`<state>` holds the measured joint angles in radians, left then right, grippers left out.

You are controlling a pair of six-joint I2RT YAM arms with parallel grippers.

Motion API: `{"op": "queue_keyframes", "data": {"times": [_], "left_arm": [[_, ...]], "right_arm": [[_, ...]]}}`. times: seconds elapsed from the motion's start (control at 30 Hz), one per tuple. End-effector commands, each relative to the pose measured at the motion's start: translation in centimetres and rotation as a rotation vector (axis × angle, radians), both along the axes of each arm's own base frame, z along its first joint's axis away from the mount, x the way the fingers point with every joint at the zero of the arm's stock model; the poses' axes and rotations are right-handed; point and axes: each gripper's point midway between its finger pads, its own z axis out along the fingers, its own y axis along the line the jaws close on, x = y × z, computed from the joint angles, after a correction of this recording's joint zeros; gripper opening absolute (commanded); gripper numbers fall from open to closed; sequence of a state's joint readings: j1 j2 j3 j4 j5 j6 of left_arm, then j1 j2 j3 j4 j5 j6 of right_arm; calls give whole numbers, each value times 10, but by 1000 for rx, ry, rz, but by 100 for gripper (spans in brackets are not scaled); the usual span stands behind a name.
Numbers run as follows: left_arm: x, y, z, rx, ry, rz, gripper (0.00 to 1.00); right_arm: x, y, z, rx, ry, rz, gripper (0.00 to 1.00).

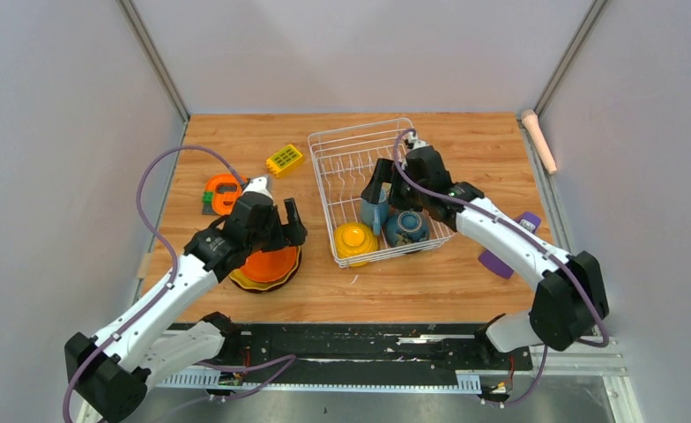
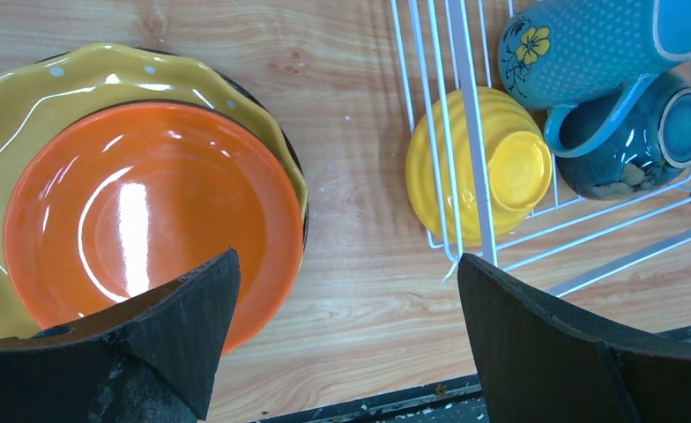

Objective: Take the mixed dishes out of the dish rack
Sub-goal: Place the plate on the plate, then pick up the cup from the dish rack.

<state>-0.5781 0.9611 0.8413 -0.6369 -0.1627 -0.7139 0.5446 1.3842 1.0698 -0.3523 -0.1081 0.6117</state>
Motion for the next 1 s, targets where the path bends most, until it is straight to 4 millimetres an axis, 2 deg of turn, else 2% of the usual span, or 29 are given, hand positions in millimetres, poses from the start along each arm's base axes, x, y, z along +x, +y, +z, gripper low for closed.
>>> {"op": "queue_keyframes", "data": {"times": [0.0,0.2,0.23,0.37,0.7,0.97], "left_arm": [[0,7,12,-15,-88,3,100],[-2,19,13,-10,-122,59,100],[-2,20,13,-9,-123,64,100],[-2,20,12,-12,-124,66,100],[-1,18,5,-1,-89,69,100],[-1,16,2,-2,-79,62,100]], "right_arm": [[22,2,3,-168,-40,-80,100],[36,9,-17,-350,-15,-139,100],[39,11,-16,-373,-19,-145,100],[42,15,-33,-466,17,-160,100],[44,19,-70,-524,95,-174,94],[48,16,-89,-571,114,-190,94]]}}
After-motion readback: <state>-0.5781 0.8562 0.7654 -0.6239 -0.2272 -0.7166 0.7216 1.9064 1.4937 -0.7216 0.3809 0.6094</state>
